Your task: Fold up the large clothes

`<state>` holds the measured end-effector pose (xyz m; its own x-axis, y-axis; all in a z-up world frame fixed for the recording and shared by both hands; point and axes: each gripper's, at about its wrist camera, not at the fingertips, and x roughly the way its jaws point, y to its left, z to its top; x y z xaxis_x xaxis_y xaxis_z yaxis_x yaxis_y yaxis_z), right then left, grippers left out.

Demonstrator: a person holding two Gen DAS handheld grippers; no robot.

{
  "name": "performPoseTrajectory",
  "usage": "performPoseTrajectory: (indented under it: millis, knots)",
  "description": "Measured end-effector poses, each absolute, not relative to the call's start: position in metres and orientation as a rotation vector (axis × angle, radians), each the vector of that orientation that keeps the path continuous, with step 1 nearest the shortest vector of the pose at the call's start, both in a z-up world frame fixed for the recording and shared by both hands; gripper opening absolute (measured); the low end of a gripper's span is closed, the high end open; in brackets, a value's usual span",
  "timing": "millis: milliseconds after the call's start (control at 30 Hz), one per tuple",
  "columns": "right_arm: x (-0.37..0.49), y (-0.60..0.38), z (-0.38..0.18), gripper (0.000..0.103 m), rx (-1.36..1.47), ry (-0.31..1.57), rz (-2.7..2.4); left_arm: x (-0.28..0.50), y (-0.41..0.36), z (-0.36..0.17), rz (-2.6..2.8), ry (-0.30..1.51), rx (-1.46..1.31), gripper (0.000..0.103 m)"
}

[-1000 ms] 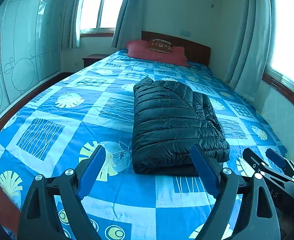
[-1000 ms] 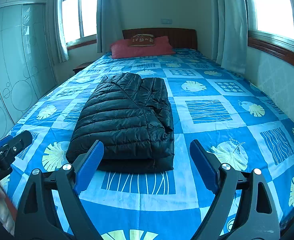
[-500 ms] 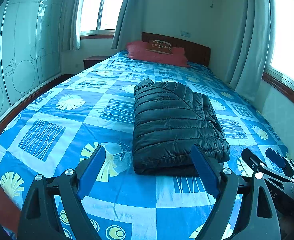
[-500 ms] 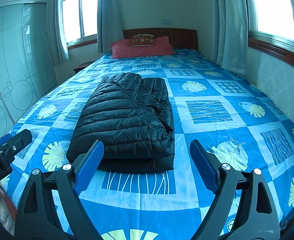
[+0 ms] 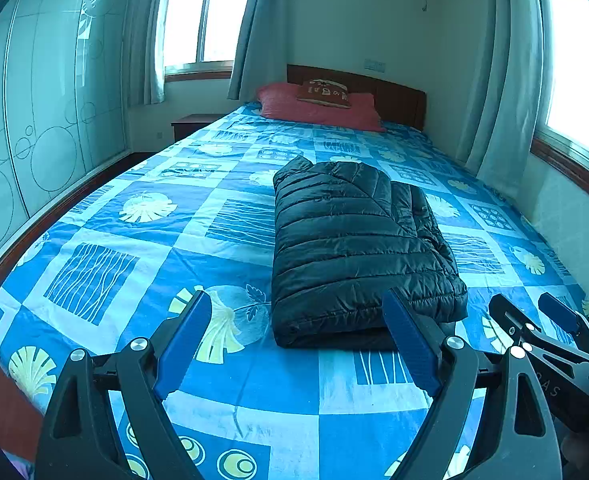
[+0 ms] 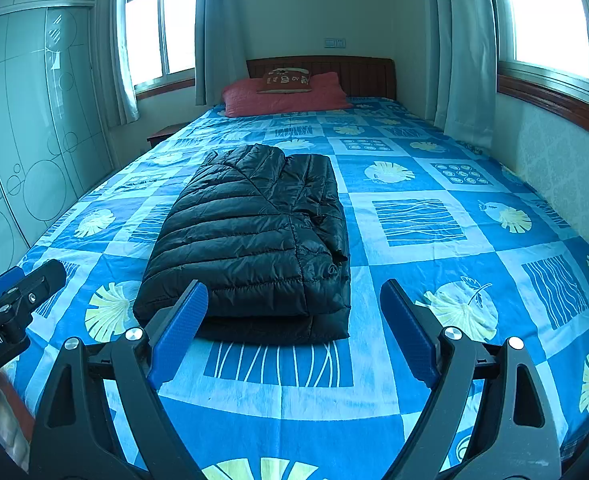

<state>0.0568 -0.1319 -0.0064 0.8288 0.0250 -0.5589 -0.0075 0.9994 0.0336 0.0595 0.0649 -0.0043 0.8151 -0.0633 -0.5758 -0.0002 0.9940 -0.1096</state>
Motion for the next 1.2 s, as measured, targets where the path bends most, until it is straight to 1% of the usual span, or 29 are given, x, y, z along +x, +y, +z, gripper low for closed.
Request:
performPoseTrajectory:
  millis: [867,1100,1200]
  knots:
    - [0.063,-0.128,-0.017,0.088,0.026,0.616,0.027,0.064,0.059,-0.010,-0.055,0.619,-0.070,0.086]
    - [0.068,-0.131,-0.023,0.088,0.031,0.630,0.029,0.069,0.055,-0.016,-0.063,0.633,-0.061,0.086]
    - [0.070,-0.132,-0.026,0.088,0.034,0.639,0.027,0.074,0.054,-0.021,-0.042,0.656,-0.055,0.088]
